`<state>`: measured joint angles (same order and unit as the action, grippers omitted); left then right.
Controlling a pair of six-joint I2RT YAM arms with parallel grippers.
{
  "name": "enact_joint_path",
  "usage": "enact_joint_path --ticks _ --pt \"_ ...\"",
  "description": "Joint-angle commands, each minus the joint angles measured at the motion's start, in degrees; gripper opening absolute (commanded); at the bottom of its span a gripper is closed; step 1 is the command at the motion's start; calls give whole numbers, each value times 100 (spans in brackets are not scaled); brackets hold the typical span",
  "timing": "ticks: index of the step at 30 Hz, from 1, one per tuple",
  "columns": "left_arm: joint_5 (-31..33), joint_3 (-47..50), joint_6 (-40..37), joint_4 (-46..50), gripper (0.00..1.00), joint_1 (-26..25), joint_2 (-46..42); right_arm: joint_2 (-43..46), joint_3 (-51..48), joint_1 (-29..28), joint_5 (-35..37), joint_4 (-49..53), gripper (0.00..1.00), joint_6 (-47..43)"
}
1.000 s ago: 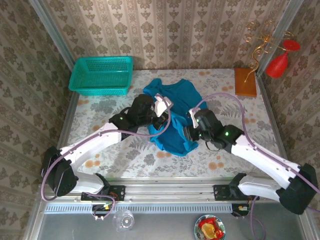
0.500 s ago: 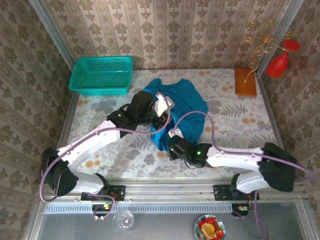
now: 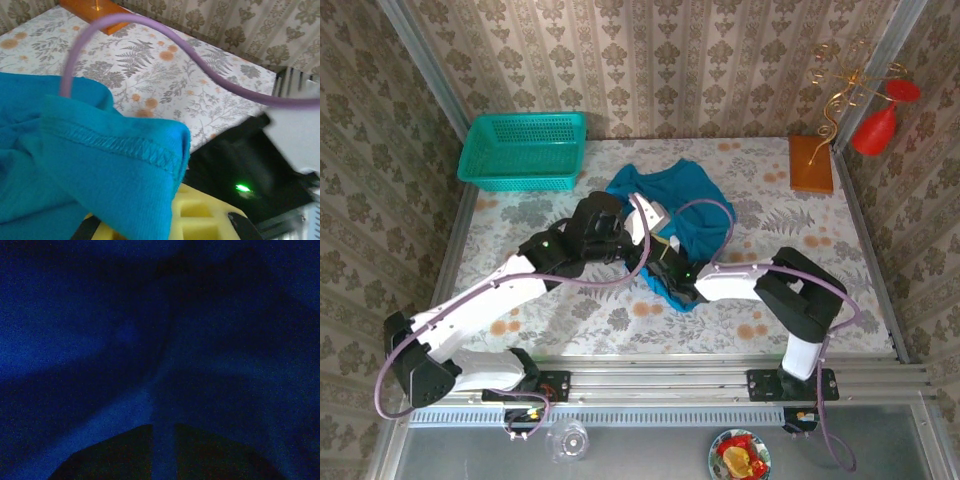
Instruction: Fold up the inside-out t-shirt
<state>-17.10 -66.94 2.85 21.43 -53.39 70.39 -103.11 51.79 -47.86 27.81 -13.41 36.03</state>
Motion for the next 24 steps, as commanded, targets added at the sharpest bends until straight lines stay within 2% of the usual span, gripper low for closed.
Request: enact_joint_path --ticks 1,4,8,14,17,20,24 --pt "-13 -84 194 124 0 -217 -256 -378 332 328 -200 -250 24 32" --pt "108 -187 228 190 0 -380 -364 -617 500 577 -476 -307 36 -65" --pt "87 -317 296 212 0 -524 -458 -937 1046 901 -1072 208 52 -216" --pt "23 -628 313 354 0 -737 -472 -1589 2330 1016 -1324 1780 79 -841" --pt "29 -762 267 444 0 -845 -482 -2033 3064 1054 -1453 2677 100 -1120" --pt "57 -803 252 467 0 -870 -533 -2431 3611 1160 -1708 3477 100 -1189" --pt "365 -773 204 502 0 -867 -668 -2480 3779 1226 -1916 4155 91 -1291"
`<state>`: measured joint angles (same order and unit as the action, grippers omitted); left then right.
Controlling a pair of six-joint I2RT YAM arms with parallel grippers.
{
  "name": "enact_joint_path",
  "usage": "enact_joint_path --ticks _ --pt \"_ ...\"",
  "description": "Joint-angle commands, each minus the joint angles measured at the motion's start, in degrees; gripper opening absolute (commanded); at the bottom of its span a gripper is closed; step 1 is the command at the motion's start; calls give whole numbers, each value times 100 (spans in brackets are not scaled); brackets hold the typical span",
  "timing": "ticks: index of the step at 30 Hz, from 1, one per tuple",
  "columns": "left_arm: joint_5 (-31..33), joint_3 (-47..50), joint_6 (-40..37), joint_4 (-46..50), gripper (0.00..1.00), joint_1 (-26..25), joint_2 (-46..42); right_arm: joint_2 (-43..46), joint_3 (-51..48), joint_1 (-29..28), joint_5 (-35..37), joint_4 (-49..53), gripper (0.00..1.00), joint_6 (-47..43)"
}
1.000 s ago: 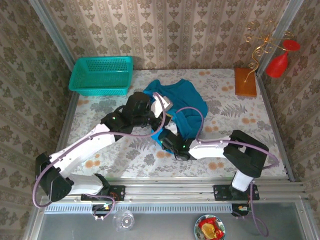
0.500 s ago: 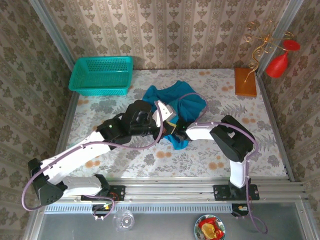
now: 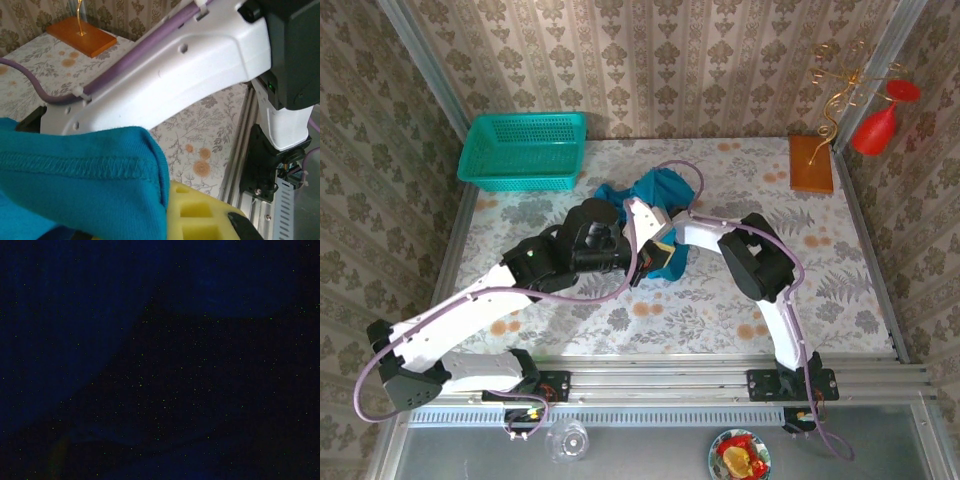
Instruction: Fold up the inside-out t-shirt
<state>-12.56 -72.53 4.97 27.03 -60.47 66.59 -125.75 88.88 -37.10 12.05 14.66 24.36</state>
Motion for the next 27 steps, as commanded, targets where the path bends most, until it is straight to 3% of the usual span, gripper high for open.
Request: enact_joint_path --ticks 1,4,8,12,20,27 --pt "27 -204 -45 -36 0 -153 -323 -176 34 151 -363 1440 88 -136" --pt "402 -178 -171 89 0 -37 -383 -13 -273 177 -592 1584 67 -204" --pt "898 -35 -161 206 0 378 -418 608 -1214 178 -830 1305 20 -129" --pt "1031 323 143 1 0 1091 -427 1574 -2129 113 -1015 1093 0 -63" --pt "533 1125 559 -591 0 2554 140 3468 -2858 -417 -1299 1749 0 -141" --pt "-123 1846 815 -1290 0 3060 754 5000 -2957 -763 -2009 1859 0 46"
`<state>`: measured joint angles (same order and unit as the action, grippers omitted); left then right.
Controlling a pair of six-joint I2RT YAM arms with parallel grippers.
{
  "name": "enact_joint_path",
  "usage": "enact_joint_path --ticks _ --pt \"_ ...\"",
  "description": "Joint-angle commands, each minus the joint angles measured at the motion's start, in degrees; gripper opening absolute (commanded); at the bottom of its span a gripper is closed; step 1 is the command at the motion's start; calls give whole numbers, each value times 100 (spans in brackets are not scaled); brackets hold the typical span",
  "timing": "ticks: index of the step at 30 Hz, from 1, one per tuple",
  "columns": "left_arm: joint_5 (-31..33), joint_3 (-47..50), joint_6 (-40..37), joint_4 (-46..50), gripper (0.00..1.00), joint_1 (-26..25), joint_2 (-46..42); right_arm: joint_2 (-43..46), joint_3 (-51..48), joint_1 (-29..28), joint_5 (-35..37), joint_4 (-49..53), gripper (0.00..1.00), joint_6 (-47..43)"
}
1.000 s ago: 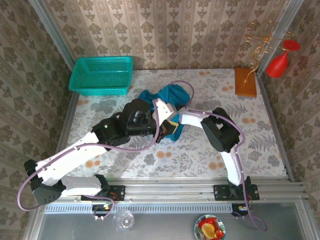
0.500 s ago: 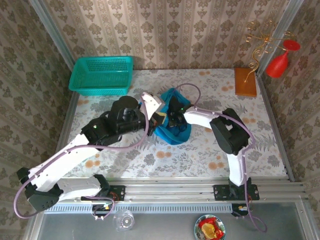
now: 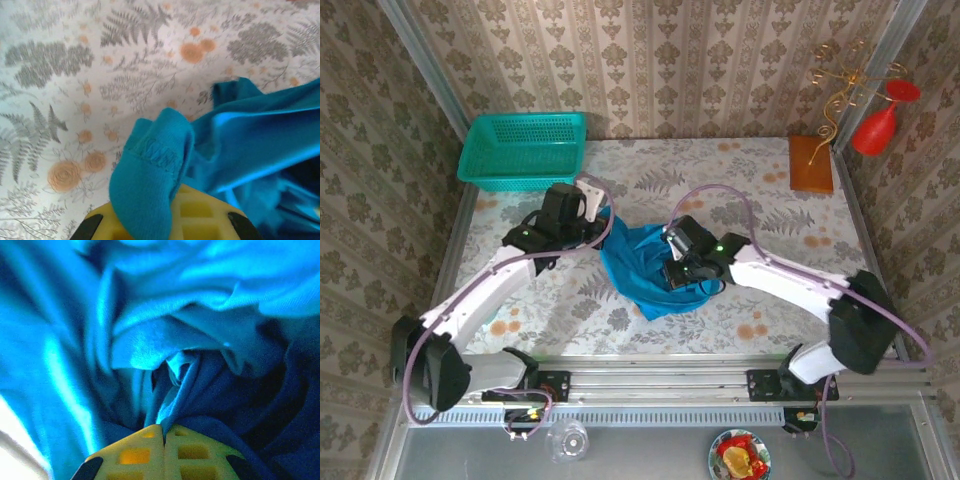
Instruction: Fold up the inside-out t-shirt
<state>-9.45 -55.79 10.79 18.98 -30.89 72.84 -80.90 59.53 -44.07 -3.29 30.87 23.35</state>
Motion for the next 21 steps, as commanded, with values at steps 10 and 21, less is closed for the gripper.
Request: enact_joint_path --ticks 10,21 --pt "-1193 1045 659 -1441 0 790 887 1789 -10 -72 -910 -641 0 89" --pt "-2155 1929 829 -1886 0 2399 905 3098 -937 362 -39 -2159 0 11"
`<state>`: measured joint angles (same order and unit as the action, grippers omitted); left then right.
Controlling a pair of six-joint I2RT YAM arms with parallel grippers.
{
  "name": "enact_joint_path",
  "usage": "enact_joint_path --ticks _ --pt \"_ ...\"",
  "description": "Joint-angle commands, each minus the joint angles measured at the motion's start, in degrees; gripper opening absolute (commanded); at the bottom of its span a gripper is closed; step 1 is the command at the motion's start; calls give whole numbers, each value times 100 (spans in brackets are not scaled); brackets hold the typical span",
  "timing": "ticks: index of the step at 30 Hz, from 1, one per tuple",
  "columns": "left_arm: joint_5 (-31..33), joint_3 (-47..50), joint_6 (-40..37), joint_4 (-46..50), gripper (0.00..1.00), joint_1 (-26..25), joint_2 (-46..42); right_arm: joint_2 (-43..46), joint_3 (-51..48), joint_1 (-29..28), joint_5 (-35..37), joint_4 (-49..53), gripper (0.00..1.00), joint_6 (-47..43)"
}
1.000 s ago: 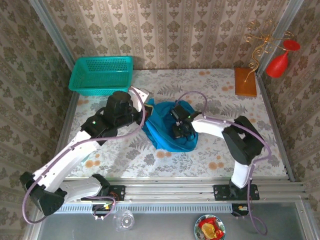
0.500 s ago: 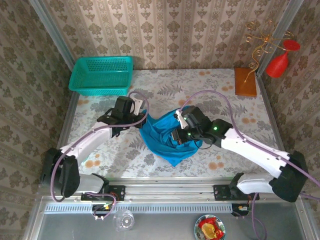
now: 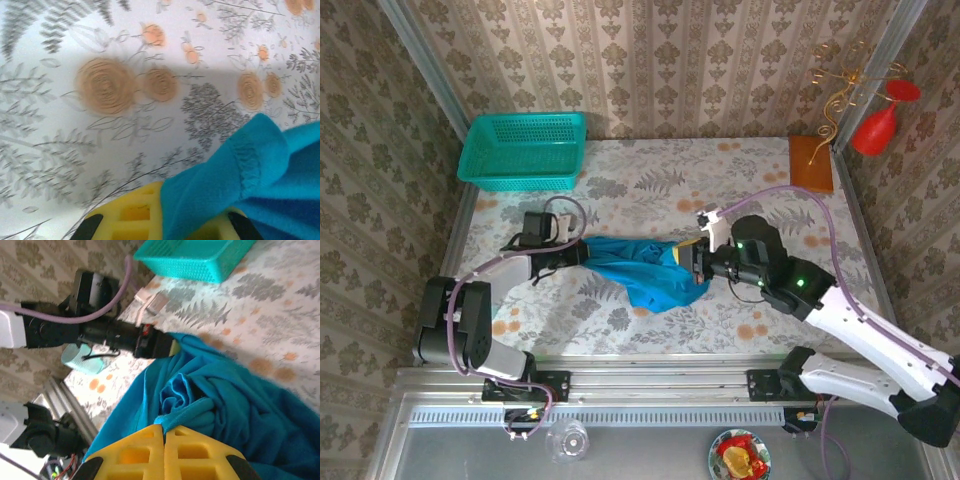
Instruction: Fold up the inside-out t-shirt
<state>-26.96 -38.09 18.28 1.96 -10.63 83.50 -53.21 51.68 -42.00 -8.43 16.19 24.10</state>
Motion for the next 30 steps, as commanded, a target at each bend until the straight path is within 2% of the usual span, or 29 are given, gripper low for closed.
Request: enact_joint_path --ticks 1,5,9,15,20,27,30 --pt "-465 215 79 -134 0 550 -215 434 -228 231 719 -682 0 -25" --pt "-772 574 224 -158 0 1246 -719 746 -418 599 1585 -133 0 207" --pt "-748 942 377 -65 0 1907 -1485 1027 -870 876 2363 617 0 587" --pt "-442 1311 514 101 0 2258 -2282 1183 -2083 1384 2898 1323 0 1505" --pt "-615 1345 480 240 0 2178 -2228 919 -2723 1589 2357 1429 0 1935" --pt "-260 1134 429 275 0 1267 -2108 564 -1899 1572 1608 1913 32 1501" --pt "-139 1045 463 188 0 920 -1964 345 -1325 1529 1267 2033 40 1211"
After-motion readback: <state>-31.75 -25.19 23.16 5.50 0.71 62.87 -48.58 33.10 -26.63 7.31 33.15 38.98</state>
